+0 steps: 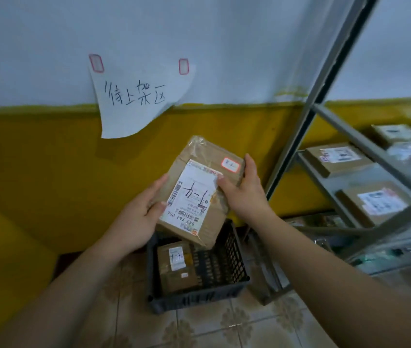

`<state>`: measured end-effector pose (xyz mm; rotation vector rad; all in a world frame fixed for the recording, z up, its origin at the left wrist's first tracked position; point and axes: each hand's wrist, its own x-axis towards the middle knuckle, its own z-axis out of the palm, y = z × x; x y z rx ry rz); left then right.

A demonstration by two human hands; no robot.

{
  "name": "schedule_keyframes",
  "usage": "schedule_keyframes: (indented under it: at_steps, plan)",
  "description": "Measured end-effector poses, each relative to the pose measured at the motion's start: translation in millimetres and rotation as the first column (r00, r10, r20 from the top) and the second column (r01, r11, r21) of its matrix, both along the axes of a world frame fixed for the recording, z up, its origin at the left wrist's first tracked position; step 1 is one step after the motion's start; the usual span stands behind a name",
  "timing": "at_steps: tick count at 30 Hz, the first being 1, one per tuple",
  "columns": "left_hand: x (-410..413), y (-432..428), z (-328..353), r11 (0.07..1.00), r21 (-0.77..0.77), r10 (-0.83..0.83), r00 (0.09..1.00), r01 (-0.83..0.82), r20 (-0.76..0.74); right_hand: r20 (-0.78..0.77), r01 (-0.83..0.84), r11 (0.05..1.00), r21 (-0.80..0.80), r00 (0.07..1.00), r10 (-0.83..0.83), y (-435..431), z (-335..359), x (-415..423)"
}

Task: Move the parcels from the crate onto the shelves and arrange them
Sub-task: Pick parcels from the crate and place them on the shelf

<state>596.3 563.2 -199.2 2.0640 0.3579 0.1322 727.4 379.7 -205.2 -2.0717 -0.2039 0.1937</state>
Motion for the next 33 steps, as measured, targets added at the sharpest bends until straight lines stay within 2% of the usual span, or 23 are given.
schedule_keyframes:
  at_steps: [6, 12, 20, 25, 33]
  plan:
    - [-48.4, -74.3, 37.3, 0.995, 0.063, 0.074, 0.993, -0.079, 0.087, 0.085, -0.099, 0.995, -0.014, 0.991, 0.100, -65.4, 43.5, -41.1]
    - [-80.9, -162.3, 57.7, 0.998, 0.052, 0.013, 0.991, -0.020, 0.130, 0.136, -0.050, 0.998, -0.031, 0.989, 0.054, -157.4, 66.8, -83.8]
    - [-92.9, -229.0, 83.8, 0.973, 0.088, -0.227, 0.955, 0.214, 0.192, 0.177, 0.191, 0.981, 0.039, 0.965, -0.195, -258.4, 102.8, -142.6]
    - [-91.1, -279.1, 84.2, 0.925, 0.124, -0.376, 0.913, 0.359, 0.162, 0.143, 0.380, 0.924, 0.042, 0.913, -0.382, -324.3, 105.7, -185.6]
    - [-92.6, -424.3, 71.7, 0.846, 0.132, -0.531, 0.839, 0.517, 0.120, 0.090, 0.577, 0.816, -0.006, 0.813, -0.575, -462.7, 89.8, -230.8]
